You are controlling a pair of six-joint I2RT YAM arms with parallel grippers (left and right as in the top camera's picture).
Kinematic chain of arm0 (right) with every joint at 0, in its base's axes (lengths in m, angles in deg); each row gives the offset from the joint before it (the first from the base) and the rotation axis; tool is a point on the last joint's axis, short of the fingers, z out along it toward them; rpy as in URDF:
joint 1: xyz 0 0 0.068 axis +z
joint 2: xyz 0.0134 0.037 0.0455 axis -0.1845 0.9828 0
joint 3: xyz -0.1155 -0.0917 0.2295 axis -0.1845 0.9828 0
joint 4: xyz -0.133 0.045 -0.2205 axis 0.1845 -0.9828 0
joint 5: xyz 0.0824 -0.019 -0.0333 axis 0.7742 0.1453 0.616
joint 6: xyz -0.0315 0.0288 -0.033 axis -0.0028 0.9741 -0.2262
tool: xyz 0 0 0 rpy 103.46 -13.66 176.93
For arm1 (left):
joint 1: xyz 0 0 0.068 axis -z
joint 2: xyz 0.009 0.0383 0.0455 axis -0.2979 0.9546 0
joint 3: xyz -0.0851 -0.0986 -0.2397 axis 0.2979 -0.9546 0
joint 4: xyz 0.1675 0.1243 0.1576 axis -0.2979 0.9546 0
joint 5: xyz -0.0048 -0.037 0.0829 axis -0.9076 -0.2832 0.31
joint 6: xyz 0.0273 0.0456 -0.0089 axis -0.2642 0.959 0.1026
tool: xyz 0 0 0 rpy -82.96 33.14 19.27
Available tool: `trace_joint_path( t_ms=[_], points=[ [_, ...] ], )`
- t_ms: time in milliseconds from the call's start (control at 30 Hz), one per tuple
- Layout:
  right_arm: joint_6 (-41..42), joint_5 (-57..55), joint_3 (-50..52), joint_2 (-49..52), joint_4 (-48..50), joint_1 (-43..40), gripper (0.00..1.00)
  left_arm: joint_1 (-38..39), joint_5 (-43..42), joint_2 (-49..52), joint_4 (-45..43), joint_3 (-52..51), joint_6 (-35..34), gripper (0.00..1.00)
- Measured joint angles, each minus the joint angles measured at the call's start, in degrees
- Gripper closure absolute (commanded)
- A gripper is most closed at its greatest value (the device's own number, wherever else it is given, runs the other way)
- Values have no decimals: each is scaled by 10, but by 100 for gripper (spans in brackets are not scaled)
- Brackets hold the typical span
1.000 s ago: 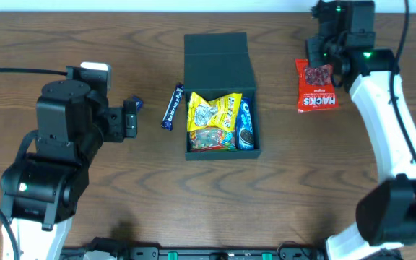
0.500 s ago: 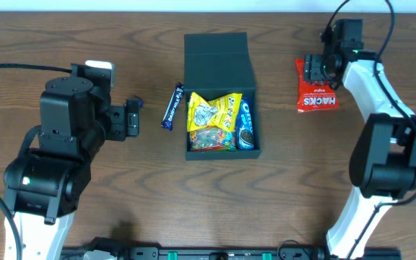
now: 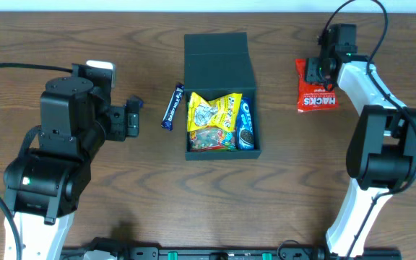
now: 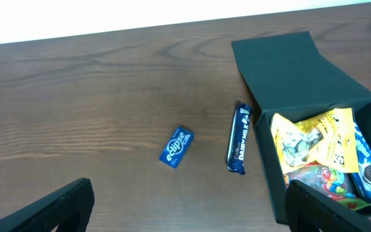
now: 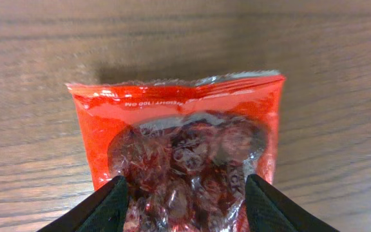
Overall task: Pack container
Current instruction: 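Move right gripper to the red Hacks bag and grasp it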
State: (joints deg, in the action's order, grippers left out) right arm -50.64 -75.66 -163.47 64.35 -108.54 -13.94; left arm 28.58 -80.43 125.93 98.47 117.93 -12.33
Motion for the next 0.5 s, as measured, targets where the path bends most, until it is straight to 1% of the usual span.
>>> trace_joint_path(
  t_ms=[167, 333, 467, 500],
  points=[
    [0, 0, 0, 5, 3, 0, 48, 0, 0, 0, -3, 0, 0, 5],
    [3, 1, 0, 6, 2, 0, 70, 0, 0, 0, -3, 0, 0, 5],
    [3, 2, -1, 5, 3, 0, 92, 0, 0, 0, -3, 0, 0, 5],
    [0, 3, -2, 6, 3, 0, 96, 0, 0, 0, -3, 0, 0, 5]
  ],
)
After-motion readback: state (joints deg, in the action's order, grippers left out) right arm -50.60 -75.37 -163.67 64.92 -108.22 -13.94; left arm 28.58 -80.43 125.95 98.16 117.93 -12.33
